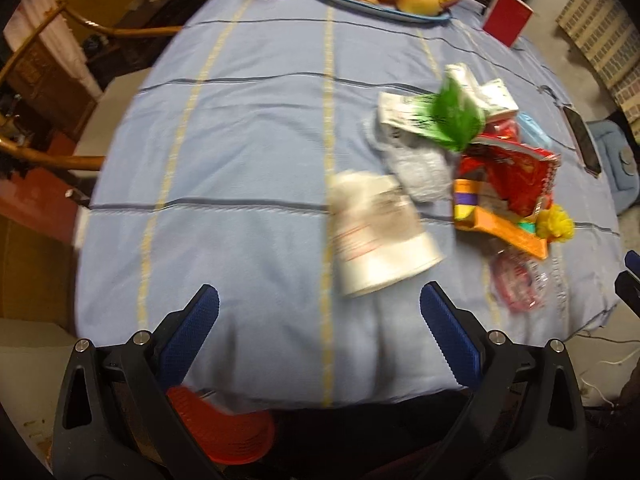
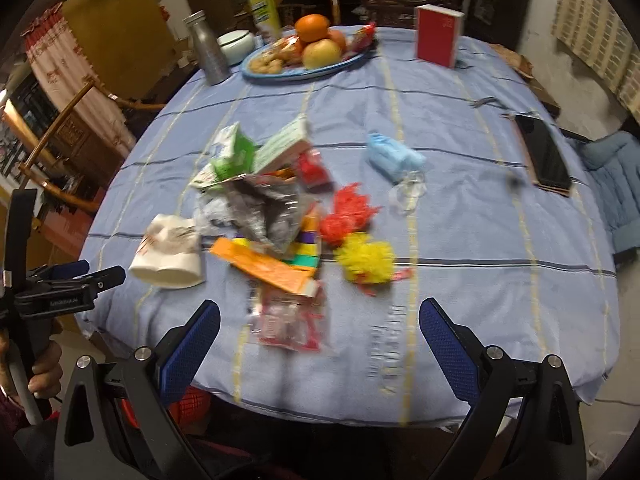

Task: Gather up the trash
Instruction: 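Reach the left tool to the white paper cup and close on it, then grasp the yellow pom-pom flower with the right tool while the left tool holds the cup, then carry both items to the red wastebasket and open the left tool over it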

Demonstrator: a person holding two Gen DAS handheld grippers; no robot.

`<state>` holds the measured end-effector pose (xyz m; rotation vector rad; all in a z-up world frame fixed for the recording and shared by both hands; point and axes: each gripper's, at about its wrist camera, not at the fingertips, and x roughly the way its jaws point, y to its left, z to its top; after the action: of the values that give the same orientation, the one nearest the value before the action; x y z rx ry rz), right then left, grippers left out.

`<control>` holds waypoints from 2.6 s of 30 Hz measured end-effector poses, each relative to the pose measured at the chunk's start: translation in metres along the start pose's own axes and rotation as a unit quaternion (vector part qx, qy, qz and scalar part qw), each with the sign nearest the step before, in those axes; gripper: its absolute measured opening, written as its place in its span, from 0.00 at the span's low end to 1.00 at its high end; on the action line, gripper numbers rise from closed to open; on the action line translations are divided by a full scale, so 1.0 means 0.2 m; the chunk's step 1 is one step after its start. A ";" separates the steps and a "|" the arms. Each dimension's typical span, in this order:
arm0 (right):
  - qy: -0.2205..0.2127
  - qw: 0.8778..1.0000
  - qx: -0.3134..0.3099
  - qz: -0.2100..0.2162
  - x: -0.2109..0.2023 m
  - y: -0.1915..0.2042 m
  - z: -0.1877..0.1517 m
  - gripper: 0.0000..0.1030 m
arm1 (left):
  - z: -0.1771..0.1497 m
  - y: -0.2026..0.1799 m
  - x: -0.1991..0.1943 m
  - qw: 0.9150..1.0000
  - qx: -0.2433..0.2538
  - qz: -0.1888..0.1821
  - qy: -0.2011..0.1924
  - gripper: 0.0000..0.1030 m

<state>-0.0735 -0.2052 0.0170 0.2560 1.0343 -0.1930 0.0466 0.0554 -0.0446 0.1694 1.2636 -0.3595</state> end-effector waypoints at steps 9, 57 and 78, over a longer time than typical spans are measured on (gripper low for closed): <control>-0.008 0.999 0.043 -0.027 -0.04 -0.26 0.01 0.95 | 0.10 -0.12 0.29 0.999 -0.010 0.012 0.050 0.93; -0.014 0.992 -0.027 0.119 0.26 -0.27 0.14 0.24 | -0.09 0.07 -0.19 0.988 -0.131 0.041 -0.071 0.78; -0.026 0.945 -0.197 0.260 0.01 0.26 0.26 0.24 | -0.48 0.33 -0.36 0.955 -0.270 0.092 -0.087 0.78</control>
<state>-0.0154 -0.1717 0.0470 0.1509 0.8985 0.4796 -0.0341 0.1594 -0.0096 -0.2082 1.1188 0.1360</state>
